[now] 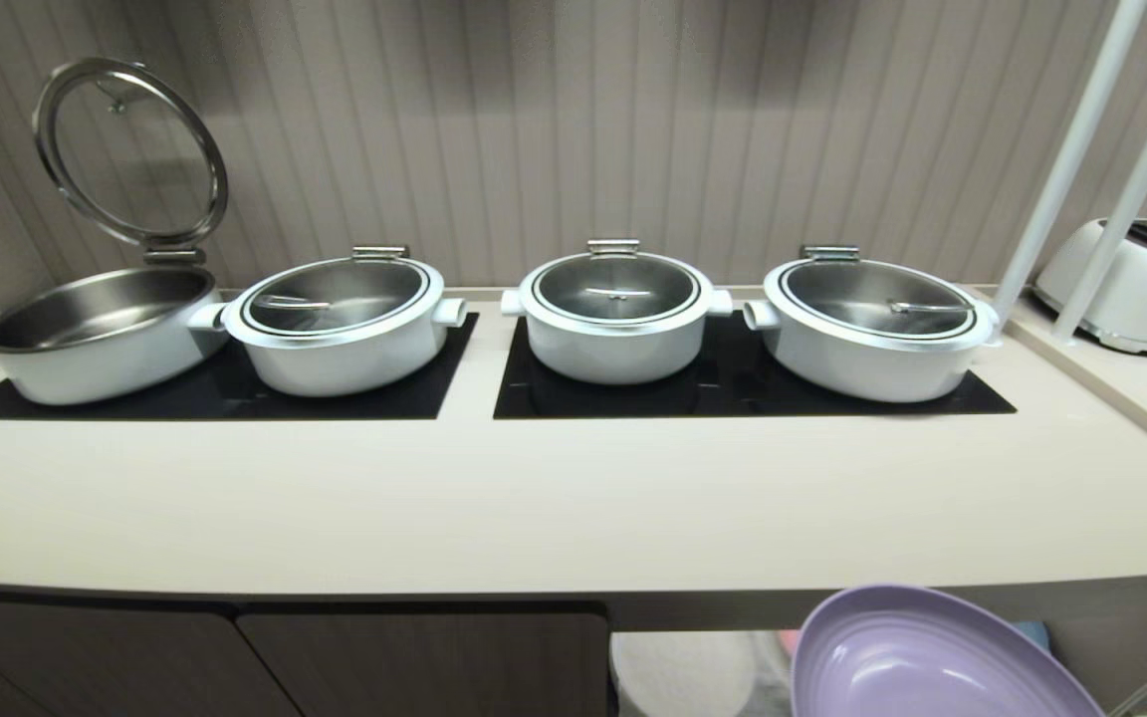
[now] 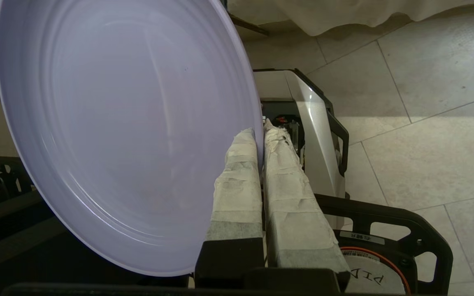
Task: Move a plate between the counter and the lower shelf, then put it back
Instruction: Put the plate in the cupboard
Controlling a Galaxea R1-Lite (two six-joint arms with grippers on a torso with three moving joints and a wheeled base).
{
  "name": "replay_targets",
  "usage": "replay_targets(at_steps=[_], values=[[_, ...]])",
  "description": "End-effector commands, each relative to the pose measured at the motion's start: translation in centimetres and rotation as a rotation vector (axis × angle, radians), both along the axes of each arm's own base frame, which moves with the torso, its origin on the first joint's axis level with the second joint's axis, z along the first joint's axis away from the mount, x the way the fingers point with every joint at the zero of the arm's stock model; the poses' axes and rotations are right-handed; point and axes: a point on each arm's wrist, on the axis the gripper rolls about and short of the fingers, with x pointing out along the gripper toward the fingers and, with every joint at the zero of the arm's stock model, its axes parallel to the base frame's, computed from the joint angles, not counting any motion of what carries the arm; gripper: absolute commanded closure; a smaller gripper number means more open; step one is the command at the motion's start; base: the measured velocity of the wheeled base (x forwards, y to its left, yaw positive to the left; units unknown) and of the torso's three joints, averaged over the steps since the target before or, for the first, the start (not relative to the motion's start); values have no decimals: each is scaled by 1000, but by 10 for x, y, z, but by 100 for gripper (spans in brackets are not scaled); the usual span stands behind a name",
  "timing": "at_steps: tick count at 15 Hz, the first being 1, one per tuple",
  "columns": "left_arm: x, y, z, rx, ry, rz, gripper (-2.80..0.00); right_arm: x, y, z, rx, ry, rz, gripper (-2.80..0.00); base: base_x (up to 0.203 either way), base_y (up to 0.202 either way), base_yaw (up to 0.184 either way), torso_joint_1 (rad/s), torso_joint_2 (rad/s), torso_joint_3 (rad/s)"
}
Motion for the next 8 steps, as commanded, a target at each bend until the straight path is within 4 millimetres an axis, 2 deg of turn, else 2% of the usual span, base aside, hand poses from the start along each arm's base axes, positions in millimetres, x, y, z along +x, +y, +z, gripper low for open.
replay_targets(at_steps=[1, 4, 8], values=[[0, 0, 0, -1, 1, 1, 0, 0, 0, 0, 3, 1, 1, 0, 0, 197, -3, 5, 3, 2], [0, 0, 0, 1, 1, 1, 0, -1, 0, 0, 3, -1, 1, 0, 0, 128, -2, 1, 2, 3], [0, 0, 0, 1, 1, 1, 0, -2, 0, 0, 3, 9, 2, 0, 0, 0, 0, 0, 0, 0]])
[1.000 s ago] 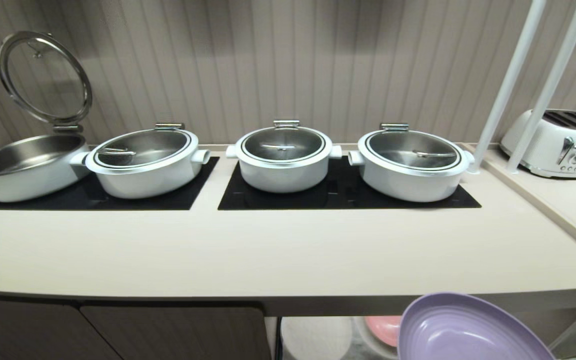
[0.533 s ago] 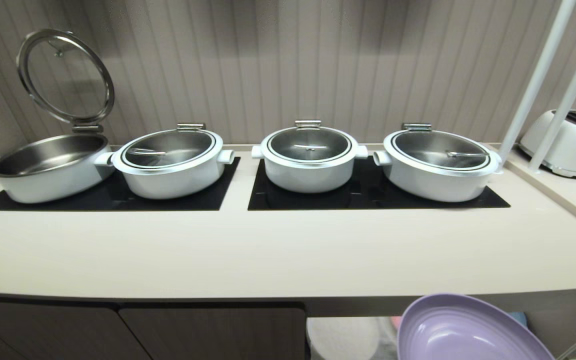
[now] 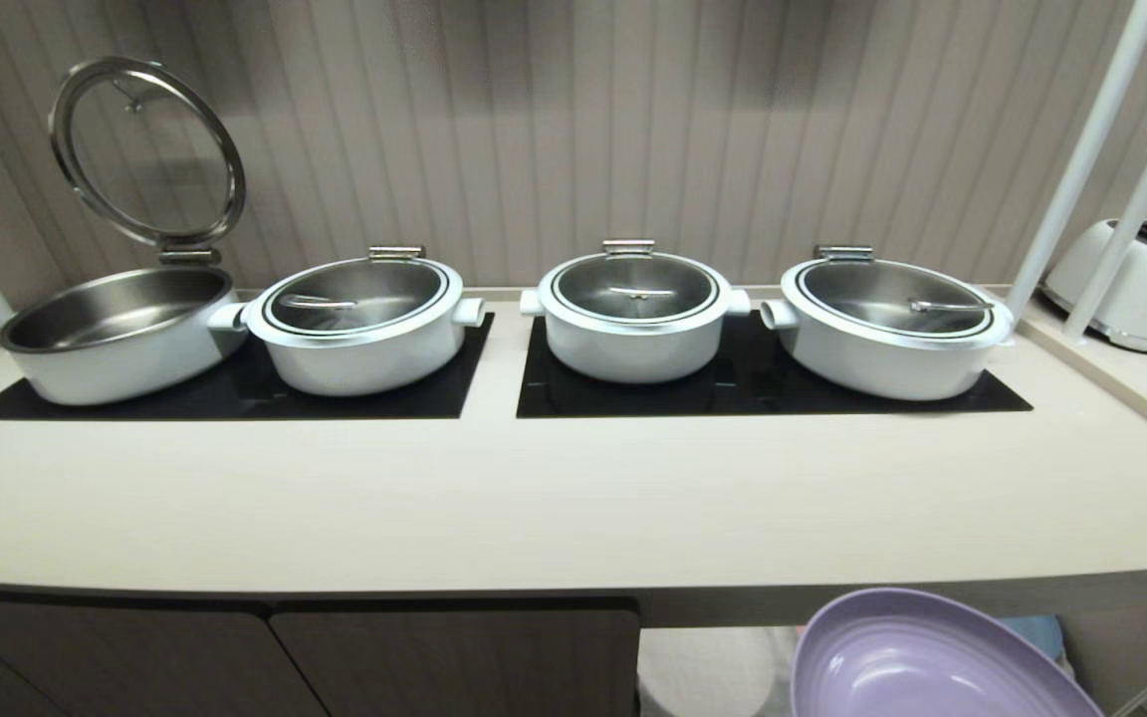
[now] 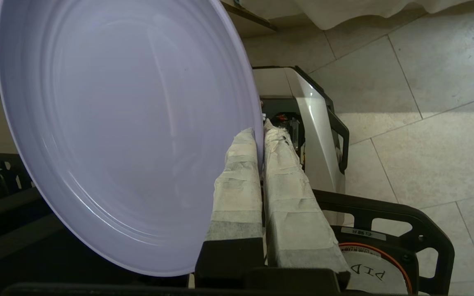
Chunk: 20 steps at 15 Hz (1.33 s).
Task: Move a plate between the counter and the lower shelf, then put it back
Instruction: Put the plate in the cupboard
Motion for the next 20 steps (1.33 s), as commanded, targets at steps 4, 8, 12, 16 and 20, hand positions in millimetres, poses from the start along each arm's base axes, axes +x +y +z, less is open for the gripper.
replay_targets(at_steps=[4, 8, 12, 16, 20], values=[[0, 0, 0, 0, 1, 1, 0, -1, 0, 1, 2, -4, 0, 0, 0, 0, 0, 0, 0, 0], [0, 0, 0, 0, 1, 2, 0, -2, 0, 0, 4, 1, 2, 0, 0, 0, 0, 0, 0, 0], [0, 0, 0, 0, 1, 1, 0, -4, 1, 0, 10, 1, 10, 0, -32, 0, -1, 5, 1, -1], [0, 0, 0, 0, 1, 1, 0, -5, 2, 0, 9, -1, 13, 0, -93, 0, 0, -9, 1, 1], [0, 0, 0, 0, 1, 2, 0, -7, 2, 2, 6, -12, 12, 0, 0, 0, 0, 6, 1, 0]])
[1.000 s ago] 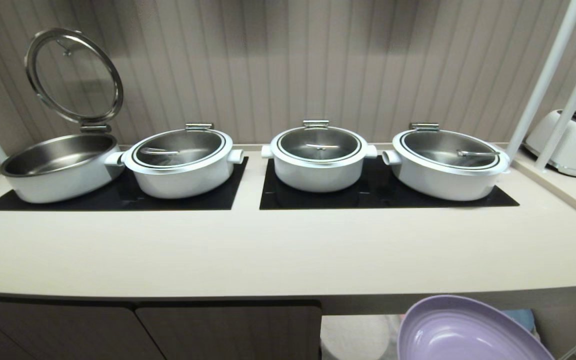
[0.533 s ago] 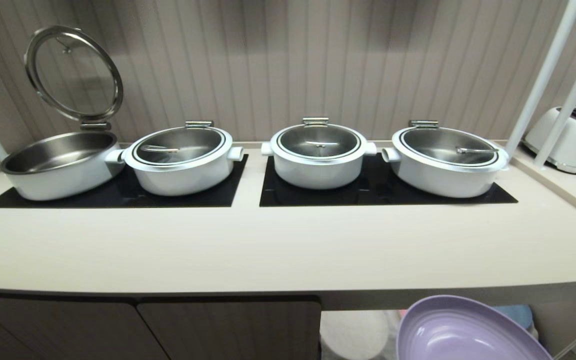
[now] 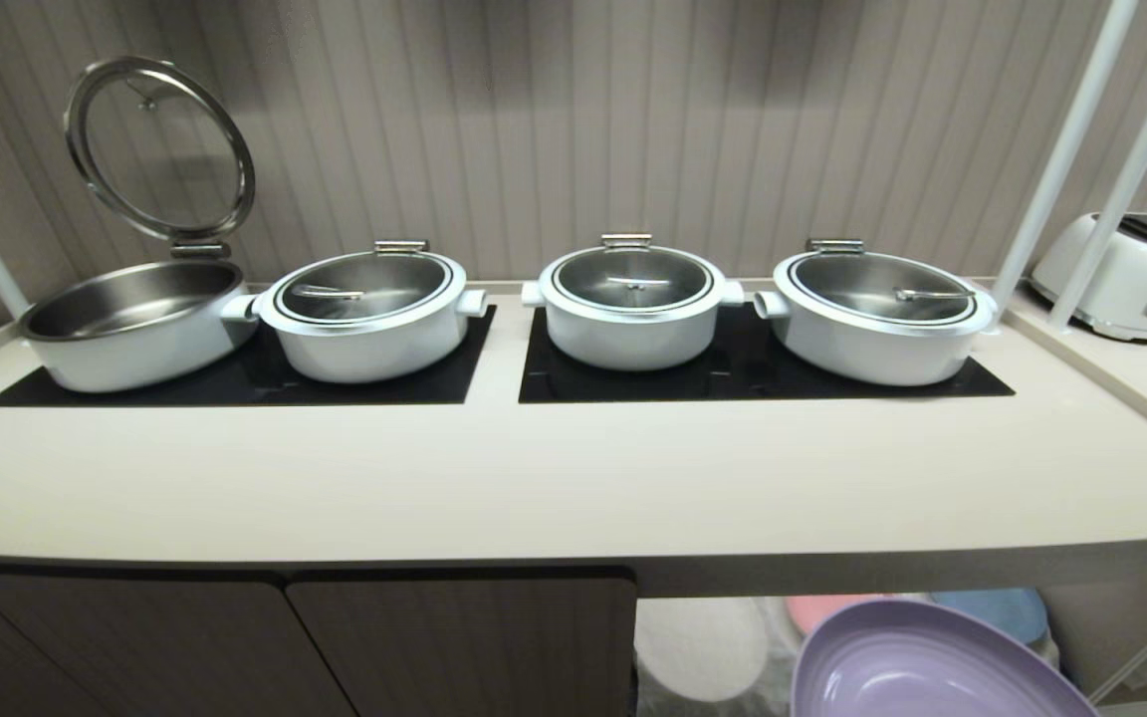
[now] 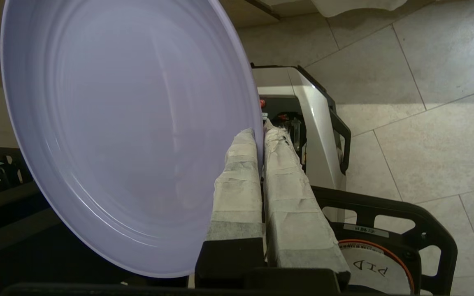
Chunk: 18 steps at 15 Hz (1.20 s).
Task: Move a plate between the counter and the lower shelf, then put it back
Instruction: Put the plate in the cupboard
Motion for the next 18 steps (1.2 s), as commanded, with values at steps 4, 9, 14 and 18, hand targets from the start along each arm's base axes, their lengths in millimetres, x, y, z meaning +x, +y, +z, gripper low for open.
replay_targets(at_steps=[4, 9, 14, 18], values=[[0, 0, 0, -1, 1, 0, 0, -4, 0, 2, 0, -18, 0, 0, 0, 0, 0, 0, 0, 0], [0, 0, 0, -1, 1, 2, 0, -6, 1, 9, -2, -24, 0, 0, 0, 0, 0, 0, 0, 0], [0, 0, 0, -1, 1, 0, 0, -6, 1, 14, -3, -23, -1, 0, 0, 0, 0, 0, 0, 0], [0, 0, 0, -1, 1, 0, 0, -7, 1, 13, -2, -9, 2, 0, 0, 0, 0, 0, 0, 0]])
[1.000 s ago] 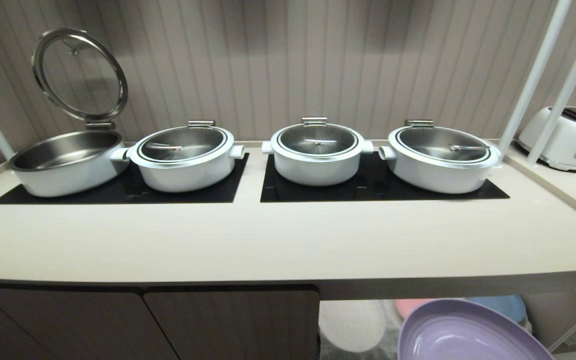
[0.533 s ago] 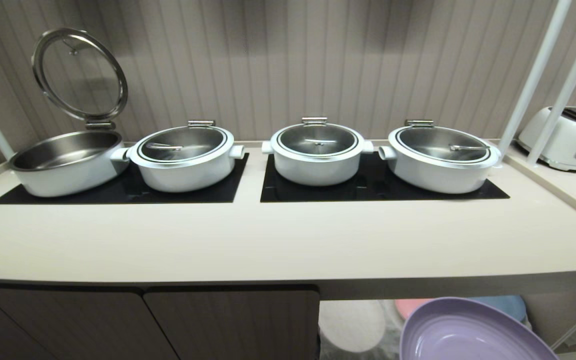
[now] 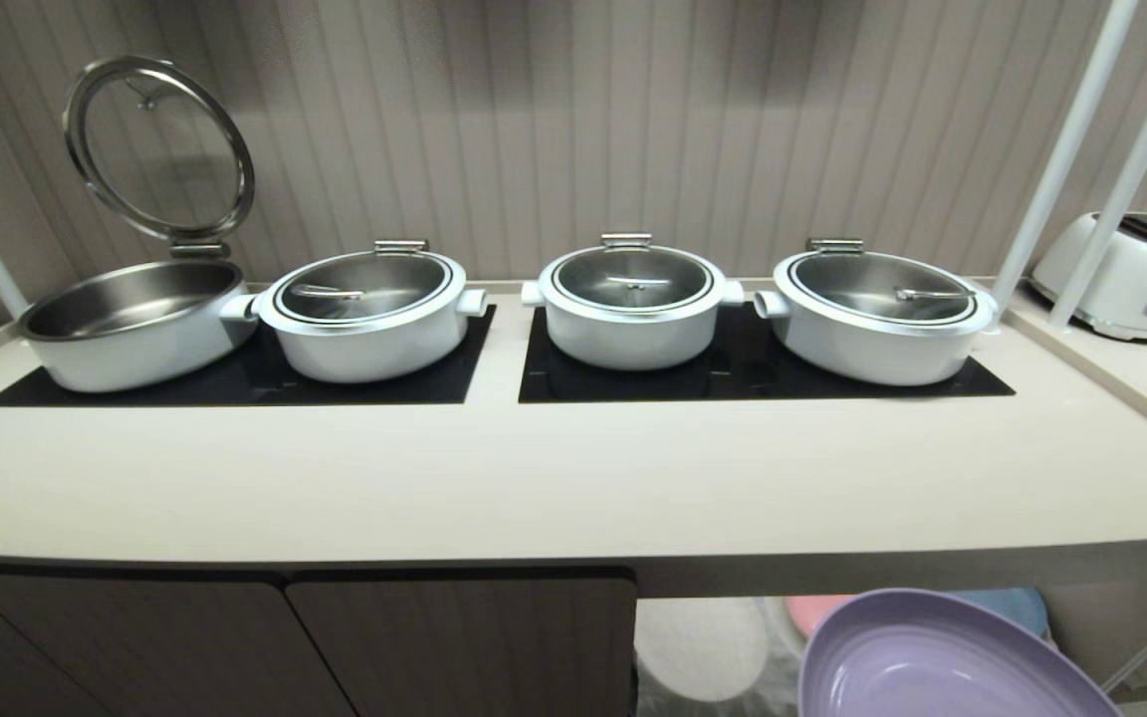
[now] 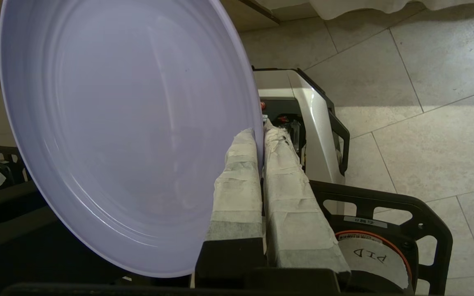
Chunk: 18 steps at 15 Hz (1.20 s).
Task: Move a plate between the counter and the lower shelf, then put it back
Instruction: Put the plate in the cupboard
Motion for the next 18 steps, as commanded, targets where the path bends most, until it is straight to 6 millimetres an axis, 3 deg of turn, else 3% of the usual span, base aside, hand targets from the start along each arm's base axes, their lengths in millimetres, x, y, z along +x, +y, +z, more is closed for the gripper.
replay_targets(at_steps=[1, 9, 18], values=[[0, 0, 0, -1, 1, 2, 0, 0, 0, 0, 4, 6, 5, 0, 0, 0, 0, 0, 0, 0], [0, 0, 0, -1, 1, 1, 0, -2, 1, -1, 6, 16, 7, 0, 0, 0, 0, 0, 0, 0], [0, 0, 0, -1, 1, 1, 0, -4, 1, -1, 5, 17, 10, 0, 0, 0, 0, -133, 290, 149]])
